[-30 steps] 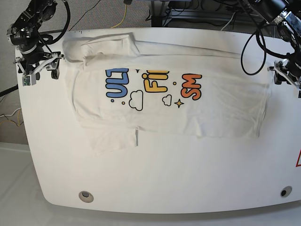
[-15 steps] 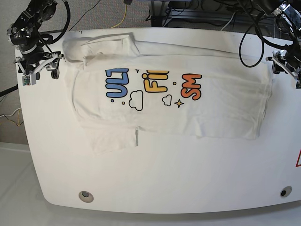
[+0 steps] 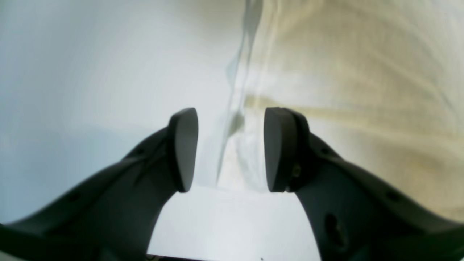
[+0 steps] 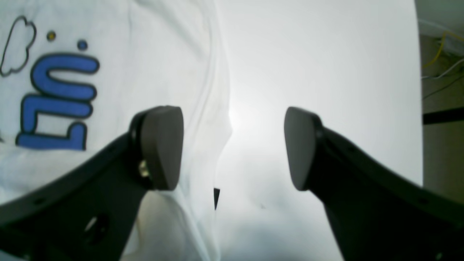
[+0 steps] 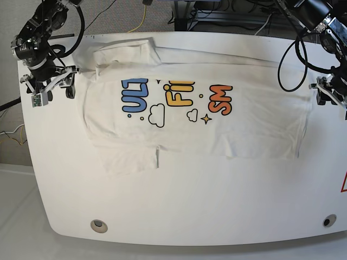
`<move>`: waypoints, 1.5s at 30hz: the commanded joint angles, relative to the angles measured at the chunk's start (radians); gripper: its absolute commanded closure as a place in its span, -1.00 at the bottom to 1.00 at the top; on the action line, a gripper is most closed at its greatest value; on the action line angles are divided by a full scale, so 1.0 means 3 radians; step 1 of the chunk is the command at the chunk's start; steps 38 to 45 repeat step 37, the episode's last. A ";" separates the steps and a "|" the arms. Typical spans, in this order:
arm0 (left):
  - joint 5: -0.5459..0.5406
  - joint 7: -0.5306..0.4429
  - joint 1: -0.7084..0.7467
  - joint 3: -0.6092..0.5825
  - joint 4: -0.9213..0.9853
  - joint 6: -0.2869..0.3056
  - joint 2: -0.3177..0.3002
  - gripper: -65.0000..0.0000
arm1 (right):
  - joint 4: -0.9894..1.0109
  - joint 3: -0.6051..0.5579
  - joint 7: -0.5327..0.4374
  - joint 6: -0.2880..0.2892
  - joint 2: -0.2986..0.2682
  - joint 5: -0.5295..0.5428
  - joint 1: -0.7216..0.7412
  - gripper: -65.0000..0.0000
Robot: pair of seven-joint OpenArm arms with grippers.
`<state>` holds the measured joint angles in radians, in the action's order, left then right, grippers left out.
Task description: Fold the T-shirt properly
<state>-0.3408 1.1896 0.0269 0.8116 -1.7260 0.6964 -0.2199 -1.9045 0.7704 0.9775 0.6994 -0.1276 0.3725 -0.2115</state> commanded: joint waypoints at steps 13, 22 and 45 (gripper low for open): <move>-0.0053 -0.0449 -0.0164 -0.0473 -0.0064 0.0006 -0.0057 0.13 | -0.0058 -0.0320 -0.0044 -0.0004 -0.0048 -0.0441 0.0391 -0.29; -0.0053 -0.0454 -0.0159 -0.0463 -0.0064 0.0006 -0.0047 0.13 | -0.0063 -0.0617 -0.0044 -0.0004 -0.0032 -0.0677 0.0559 -0.29; -0.0048 -0.0459 -0.0128 -0.0478 -0.0059 0.0006 -0.0047 0.13 | -0.0058 -0.0704 -0.0044 -0.0004 -0.0043 -0.0682 0.0713 -0.29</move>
